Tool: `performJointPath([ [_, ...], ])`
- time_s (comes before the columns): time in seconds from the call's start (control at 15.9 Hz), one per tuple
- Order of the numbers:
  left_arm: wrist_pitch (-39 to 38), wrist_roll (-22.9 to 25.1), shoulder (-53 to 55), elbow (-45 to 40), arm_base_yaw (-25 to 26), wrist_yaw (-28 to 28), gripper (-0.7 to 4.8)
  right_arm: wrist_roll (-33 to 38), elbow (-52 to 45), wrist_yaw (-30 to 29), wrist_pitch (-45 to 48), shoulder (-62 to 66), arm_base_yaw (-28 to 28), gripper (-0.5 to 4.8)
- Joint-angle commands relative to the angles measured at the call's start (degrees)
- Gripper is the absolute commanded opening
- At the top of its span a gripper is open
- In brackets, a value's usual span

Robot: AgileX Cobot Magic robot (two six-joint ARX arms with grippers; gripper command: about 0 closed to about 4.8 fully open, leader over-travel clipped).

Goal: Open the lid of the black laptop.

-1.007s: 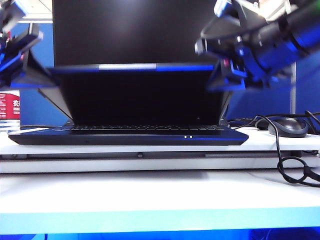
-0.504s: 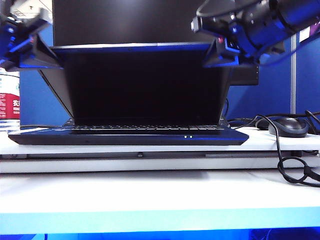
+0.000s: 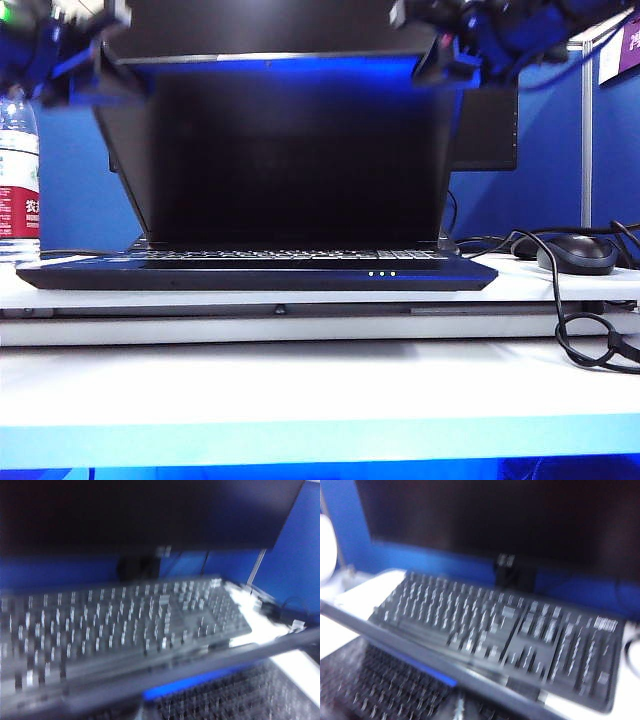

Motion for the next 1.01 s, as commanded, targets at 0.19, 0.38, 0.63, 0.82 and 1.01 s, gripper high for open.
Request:
performJointPath([
  [0.19,2.9,1.6,3.7,7.1,0.1,-1.4,-0.03,-1.3,4.5,-0.7,3.9,0.2,-2.8,-0.01],
  [0.38,2.9,1.4,9.6,13.5,0.0,-0.2,-0.03,-2.8,8.5,-1.8,3.5,2.8,-3.0,-0.01],
  [0.63,4.1,3.1,12.8,16.7,0.1,-0.6,-0.03,-1.9,10.6,-5.9,3.5,3.6,-3.0,-0.01],
  [0.82,4.1,3.5,15.3,19.1,0.1,-0.5,-0.03,-1.1,11.3,-10.1,3.4,3.6,-3.0,-0.01],
  [1.01,2.8,3.4,16.9,23.0,0.0,-0.3,-0.03,-2.4,12.1,-10.9,2.7,5.6,-3.0,-0.01],
])
